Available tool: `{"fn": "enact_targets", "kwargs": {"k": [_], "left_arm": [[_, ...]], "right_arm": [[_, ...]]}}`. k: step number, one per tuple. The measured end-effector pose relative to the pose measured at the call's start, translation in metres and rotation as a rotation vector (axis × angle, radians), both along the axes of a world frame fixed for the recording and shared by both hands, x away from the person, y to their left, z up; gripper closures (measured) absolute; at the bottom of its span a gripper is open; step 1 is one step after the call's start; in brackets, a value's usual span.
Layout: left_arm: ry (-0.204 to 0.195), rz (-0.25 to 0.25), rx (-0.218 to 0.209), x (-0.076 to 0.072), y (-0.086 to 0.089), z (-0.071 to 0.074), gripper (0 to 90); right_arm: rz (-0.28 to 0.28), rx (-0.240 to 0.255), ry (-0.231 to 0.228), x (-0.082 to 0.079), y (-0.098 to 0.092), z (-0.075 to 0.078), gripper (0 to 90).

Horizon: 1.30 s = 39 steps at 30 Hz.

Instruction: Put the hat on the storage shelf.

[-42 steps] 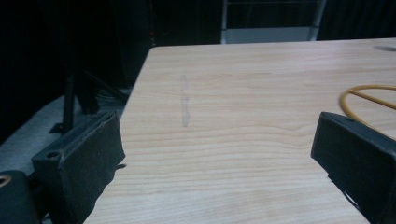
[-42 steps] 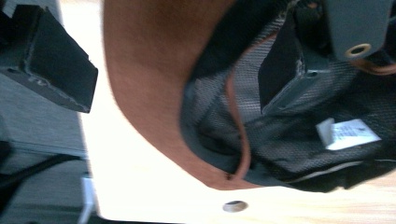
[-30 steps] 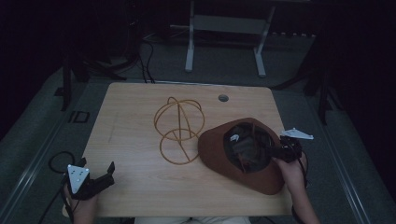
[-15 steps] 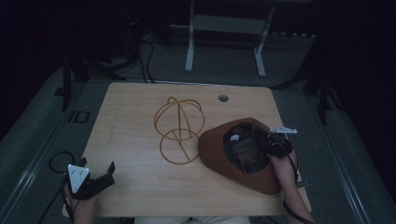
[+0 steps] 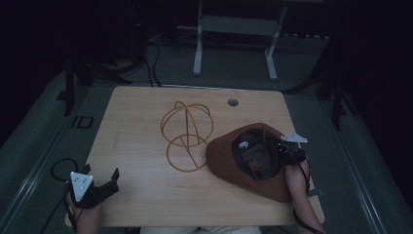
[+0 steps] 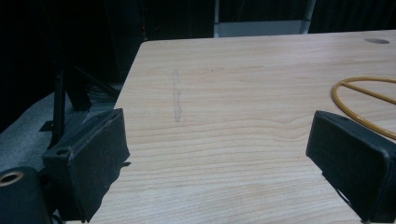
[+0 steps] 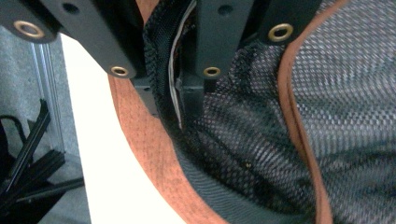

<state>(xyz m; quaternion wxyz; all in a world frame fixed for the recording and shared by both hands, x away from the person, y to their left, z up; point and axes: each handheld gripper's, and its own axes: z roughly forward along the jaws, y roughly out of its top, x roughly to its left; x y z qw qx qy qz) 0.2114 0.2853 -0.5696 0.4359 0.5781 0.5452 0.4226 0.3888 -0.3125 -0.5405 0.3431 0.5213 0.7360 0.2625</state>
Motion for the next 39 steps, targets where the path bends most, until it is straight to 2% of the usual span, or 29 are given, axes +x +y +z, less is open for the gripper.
{"fn": "enact_targets", "kwargs": {"k": [9, 19, 21, 22, 27, 29, 31, 34, 38, 39], "left_arm": [[0.006, 0.004, 0.006, 0.001, 0.0, 0.0, 5.9], [0.009, 0.005, 0.01, 0.001, 0.0, 0.0, 5.9], [0.01, 0.0, 0.004, 0.001, 0.0, -0.001, 5.9], [0.013, 0.001, -0.006, 0.001, 0.0, -0.001, 5.9], [0.022, -0.001, -0.036, 0.001, 0.001, 0.0, 5.9], [0.029, 0.003, -0.067, 0.001, 0.0, 0.001, 6.0], [0.031, -0.014, -0.078, 0.001, -0.002, 0.002, 5.9], [0.02, -0.039, -0.019, 0.001, -0.009, 0.009, 5.9], [0.014, -0.074, -0.014, 0.002, -0.014, 0.017, 5.9], [0.009, -0.099, -0.022, 0.003, -0.018, 0.024, 6.0]], "right_arm": [[0.039, 0.068, -0.081, -0.009, -0.002, 0.027, 84.2], [0.075, 0.17, -0.186, -0.025, -0.006, 0.072, 84.4], [0.079, 0.174, -0.197, -0.027, -0.007, 0.076, 84.4], [0.092, 0.185, -0.218, -0.031, -0.009, 0.088, 84.4], [0.123, 0.215, -0.262, -0.039, -0.013, 0.101, 84.2], [0.123, 0.215, -0.268, -0.041, -0.014, 0.103, 84.2], [0.133, 0.224, -0.275, -0.046, -0.016, 0.107, 84.3], [0.142, 0.232, -0.286, -0.051, -0.018, 0.11, 84.2], [0.139, 0.232, -0.294, -0.055, -0.019, 0.113, 84.2], [0.144, 0.222, -0.298, -0.056, -0.019, 0.115, 84.2]]}}
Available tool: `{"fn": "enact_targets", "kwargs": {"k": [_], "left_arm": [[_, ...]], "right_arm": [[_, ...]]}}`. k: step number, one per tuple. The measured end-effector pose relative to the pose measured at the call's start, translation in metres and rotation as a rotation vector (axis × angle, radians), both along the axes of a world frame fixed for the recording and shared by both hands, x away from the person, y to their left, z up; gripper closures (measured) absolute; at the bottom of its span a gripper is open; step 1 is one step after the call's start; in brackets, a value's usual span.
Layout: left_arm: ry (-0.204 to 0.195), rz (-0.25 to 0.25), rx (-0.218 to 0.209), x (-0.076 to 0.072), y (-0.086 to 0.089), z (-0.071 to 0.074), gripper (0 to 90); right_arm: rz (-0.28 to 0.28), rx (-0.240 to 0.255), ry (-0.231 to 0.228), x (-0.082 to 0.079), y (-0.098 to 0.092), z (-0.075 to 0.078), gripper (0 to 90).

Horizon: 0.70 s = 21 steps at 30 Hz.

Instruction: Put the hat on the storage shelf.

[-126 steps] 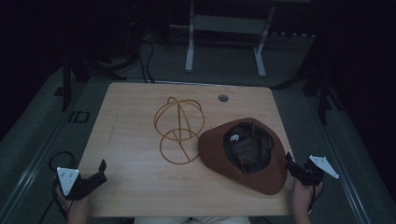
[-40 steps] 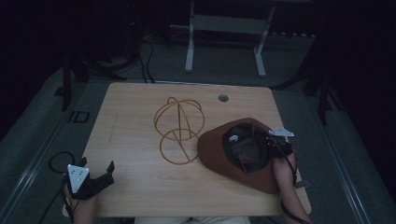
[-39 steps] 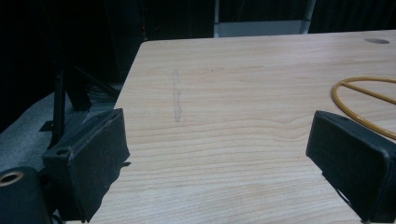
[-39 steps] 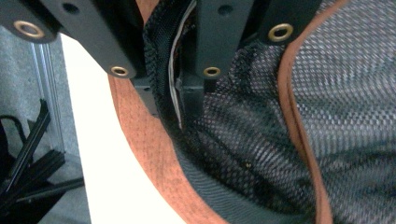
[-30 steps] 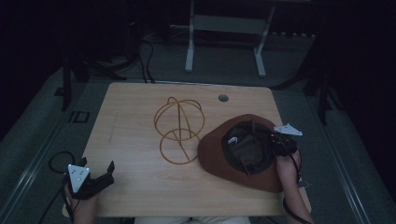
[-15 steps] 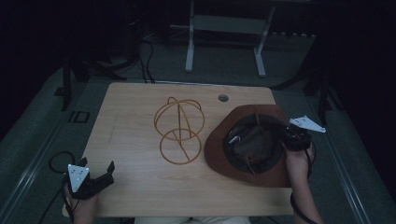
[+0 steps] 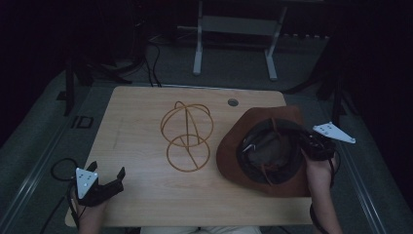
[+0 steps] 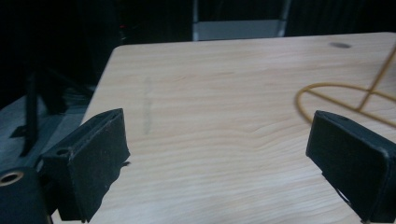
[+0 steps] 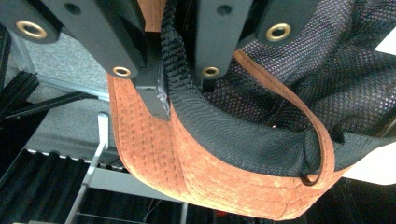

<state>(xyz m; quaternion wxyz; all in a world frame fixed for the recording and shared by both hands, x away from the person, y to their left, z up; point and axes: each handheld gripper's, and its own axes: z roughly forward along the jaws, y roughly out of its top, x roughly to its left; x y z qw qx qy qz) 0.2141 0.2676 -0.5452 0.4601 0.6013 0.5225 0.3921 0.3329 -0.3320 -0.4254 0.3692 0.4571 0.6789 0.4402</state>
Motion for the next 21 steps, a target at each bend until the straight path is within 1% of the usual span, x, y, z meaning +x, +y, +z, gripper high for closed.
{"fn": "enact_targets", "kwargs": {"k": [1, 2, 3, 4, 5, 6, 9, 10, 11, 12, 15, 18, 19, 20, 21], "left_arm": [[0.0, 0.0, 0.0, 0.0, 0.0, 0.0, 5.9], [-0.009, -0.035, -0.011, -0.001, -0.004, 0.009, 6.0], [-0.009, -0.035, -0.011, -0.001, -0.004, 0.009, 6.0], [-0.02, -0.067, -0.008, -0.002, -0.01, 0.019, 6.0], [-0.02, -0.067, -0.008, -0.002, -0.01, 0.019, 6.0], [-0.022, -0.081, -0.006, -0.003, -0.012, 0.025, 6.0], [-0.035, -0.127, -0.046, -0.005, -0.019, 0.045, 6.0], [-0.041, -0.15, -0.043, -0.007, -0.025, 0.059, 6.4], [-0.041, -0.15, -0.043, -0.007, -0.025, 0.059, 6.4], [-0.048, -0.159, -0.042, -0.007, -0.028, 0.067, 6.4], [-0.07, -0.189, -0.059, -0.006, -0.037, 0.089, 6.4], [-0.091, -0.227, -0.067, -0.001, -0.047, 0.107, 6.4], [-0.113, -0.245, -0.046, 0.003, -0.056, 0.118, 6.4], [-0.113, -0.245, -0.046, 0.003, -0.056, 0.118, 6.4], [-0.124, -0.262, -0.04, 0.005, -0.061, 0.123, 6.4]], "right_arm": [[0.0, 0.0, 0.0, 0.0, 0.0, 0.0, 84.2], [0.0, 0.002, 0.003, -0.001, 0.0, 0.002, 84.2], [0.0, 0.0, -0.001, -0.002, 0.0, 0.003, 84.2], [0.0, 0.002, -0.002, -0.002, 0.0, 0.003, 84.2], [0.0, 0.002, -0.002, -0.002, 0.0, 0.003, 84.2], [0.0, 0.004, -0.004, -0.003, 0.0, 0.004, 84.1], [-0.003, 0.01, -0.004, -0.004, 0.0, 0.006, 84.2], [-0.001, 0.008, -0.004, -0.004, 0.0, 0.007, 84.1], [-0.001, 0.008, -0.004, -0.004, 0.0, 0.007, 84.1], [-0.003, 0.002, -0.001, -0.004, 0.002, 0.006, 84.1], [-0.005, -0.003, -0.005, -0.005, 0.004, 0.006, 84.1], [-0.002, -0.001, -0.006, -0.005, 0.004, 0.007, 84.1], [0.002, 0.004, -0.007, -0.005, 0.004, 0.008, 84.1], [0.001, 0.009, -0.008, -0.005, 0.003, 0.008, 84.1], [0.002, 0.017, -0.007, -0.005, 0.003, 0.009, 84.1]]}}
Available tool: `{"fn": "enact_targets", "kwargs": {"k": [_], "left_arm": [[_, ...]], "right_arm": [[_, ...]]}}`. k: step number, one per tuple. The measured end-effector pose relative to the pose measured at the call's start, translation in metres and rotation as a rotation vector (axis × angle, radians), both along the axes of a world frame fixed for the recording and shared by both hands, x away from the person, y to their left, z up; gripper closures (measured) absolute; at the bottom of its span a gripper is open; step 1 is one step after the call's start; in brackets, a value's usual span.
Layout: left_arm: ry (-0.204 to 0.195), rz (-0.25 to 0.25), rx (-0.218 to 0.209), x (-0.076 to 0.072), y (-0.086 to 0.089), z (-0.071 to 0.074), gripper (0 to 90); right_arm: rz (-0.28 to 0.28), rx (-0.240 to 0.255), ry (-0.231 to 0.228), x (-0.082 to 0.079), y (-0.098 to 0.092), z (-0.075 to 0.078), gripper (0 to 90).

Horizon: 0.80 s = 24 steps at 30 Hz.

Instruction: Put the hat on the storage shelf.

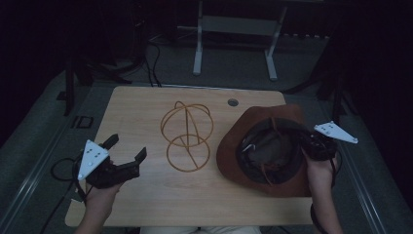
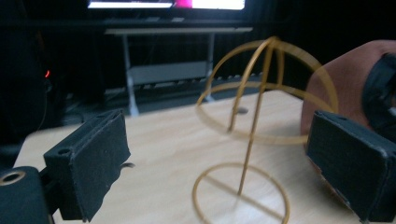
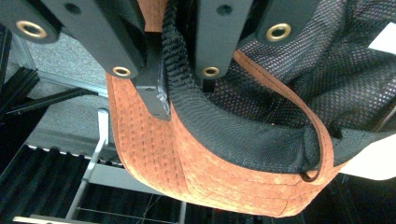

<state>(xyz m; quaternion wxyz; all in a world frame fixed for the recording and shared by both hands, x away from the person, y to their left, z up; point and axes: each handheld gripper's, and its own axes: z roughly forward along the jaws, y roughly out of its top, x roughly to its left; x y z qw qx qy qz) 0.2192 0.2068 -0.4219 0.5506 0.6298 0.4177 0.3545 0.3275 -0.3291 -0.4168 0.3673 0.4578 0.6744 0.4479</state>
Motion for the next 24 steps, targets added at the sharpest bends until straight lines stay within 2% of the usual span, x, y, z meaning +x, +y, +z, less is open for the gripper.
{"fn": "enact_targets", "kwargs": {"k": [1, 3, 6, 7, 9, 11, 12, 16, 19, 22, 24], "left_arm": [[-0.012, -0.029, 0.003, 0.005, -0.012, 0.009, 6.4], [-0.016, -0.049, 0.006, 0.007, -0.018, 0.013, 6.4], [-0.026, -0.093, 0.027, 0.016, -0.039, 0.022, 6.4], [-0.034, -0.118, 0.034, 0.022, -0.052, 0.025, 6.4], [-0.034, -0.132, 0.033, 0.025, -0.058, 0.027, 6.4], [-0.039, -0.15, 0.04, 0.031, -0.072, 0.029, 6.4], [-0.035, -0.167, 0.033, 0.035, -0.079, 0.03, 6.4], [-0.026, -0.218, 0.048, 0.049, -0.104, 0.032, 6.4], [-0.002, -0.255, 0.047, 0.059, -0.123, 0.032, 6.4], [-0.004, -0.284, 0.074, 0.067, -0.142, 0.034, 6.4], [0.009, -0.306, 0.063, 0.071, -0.154, 0.035, 6.4]], "right_arm": [[0.002, 0.007, -0.003, 0.0, -0.001, 0.0, 84.1], [0.002, 0.012, -0.003, 0.0, -0.001, 0.001, 84.1], [-0.003, 0.013, -0.003, -0.001, -0.002, 0.002, 84.1], [-0.004, 0.009, -0.005, -0.002, -0.002, 0.003, 84.1], [-0.003, 0.008, -0.008, -0.002, -0.002, 0.003, 84.1], [-0.004, 0.01, -0.006, -0.003, -0.003, 0.004, 84.1], [0.0, 0.014, -0.007, -0.003, -0.003, 0.004, 84.1], [0.004, 0.017, -0.012, -0.005, -0.003, 0.006, 84.2], [0.006, 0.012, -0.018, -0.006, -0.002, 0.009, 84.1], [0.004, 0.011, -0.024, -0.006, -0.002, 0.011, 84.1], [0.006, 0.017, -0.029, -0.007, -0.003, 0.014, 84.1]]}}
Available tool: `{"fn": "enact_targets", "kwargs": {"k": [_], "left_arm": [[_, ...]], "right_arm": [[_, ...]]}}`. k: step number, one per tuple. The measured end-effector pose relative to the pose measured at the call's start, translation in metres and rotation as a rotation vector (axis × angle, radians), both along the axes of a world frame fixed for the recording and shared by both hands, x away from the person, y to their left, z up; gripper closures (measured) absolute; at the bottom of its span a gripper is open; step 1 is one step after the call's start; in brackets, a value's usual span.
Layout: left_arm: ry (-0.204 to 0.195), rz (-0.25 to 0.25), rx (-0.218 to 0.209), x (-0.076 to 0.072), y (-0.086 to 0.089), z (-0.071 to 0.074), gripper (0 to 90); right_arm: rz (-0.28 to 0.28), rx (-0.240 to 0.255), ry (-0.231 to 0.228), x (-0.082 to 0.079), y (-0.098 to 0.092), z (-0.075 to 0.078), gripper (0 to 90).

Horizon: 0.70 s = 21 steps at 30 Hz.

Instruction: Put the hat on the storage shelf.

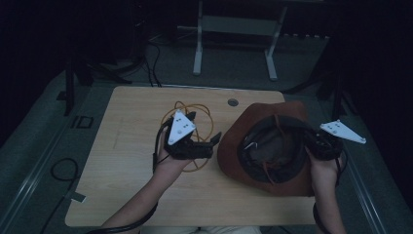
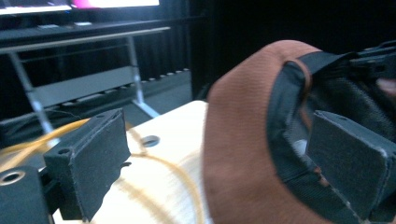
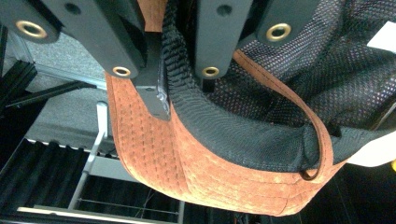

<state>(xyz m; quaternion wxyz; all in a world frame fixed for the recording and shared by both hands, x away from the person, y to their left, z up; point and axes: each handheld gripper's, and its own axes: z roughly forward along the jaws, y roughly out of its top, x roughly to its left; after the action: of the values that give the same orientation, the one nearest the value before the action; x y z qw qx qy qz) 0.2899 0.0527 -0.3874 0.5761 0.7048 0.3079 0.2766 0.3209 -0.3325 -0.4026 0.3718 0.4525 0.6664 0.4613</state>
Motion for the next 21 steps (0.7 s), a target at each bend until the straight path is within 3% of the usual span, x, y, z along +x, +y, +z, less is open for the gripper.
{"fn": "enact_targets", "kwargs": {"k": [5, 8, 10, 15, 19, 20, 21], "left_arm": [[0.027, -0.053, 0.044, 0.013, -0.04, -0.002, 6.4], [0.037, -0.075, 0.042, 0.017, -0.052, -0.004, 6.4], [0.051, -0.096, 0.073, 0.022, -0.065, -0.008, 6.4], [0.074, -0.111, 0.13, 0.033, -0.096, -0.016, 6.4], [0.089, -0.102, 0.152, 0.043, -0.115, -0.02, 6.4], [0.086, -0.085, 0.187, 0.048, -0.122, -0.023, 6.4], [0.086, -0.085, 0.187, 0.048, -0.122, -0.023, 6.4]], "right_arm": [[0.006, 0.006, -0.006, -0.001, -0.001, 0.004, 84.1], [0.009, -0.001, -0.018, -0.002, 0.0, 0.008, 84.1], [0.01, 0.0, -0.022, -0.002, 0.0, 0.009, 84.1], [0.026, 0.004, -0.038, -0.006, 0.0, 0.017, 84.1], [0.026, 0.003, -0.052, -0.01, -0.001, 0.022, 84.0], [0.026, 0.006, -0.053, -0.01, -0.002, 0.022, 84.1], [0.026, 0.006, -0.053, -0.01, -0.002, 0.022, 84.1]]}}
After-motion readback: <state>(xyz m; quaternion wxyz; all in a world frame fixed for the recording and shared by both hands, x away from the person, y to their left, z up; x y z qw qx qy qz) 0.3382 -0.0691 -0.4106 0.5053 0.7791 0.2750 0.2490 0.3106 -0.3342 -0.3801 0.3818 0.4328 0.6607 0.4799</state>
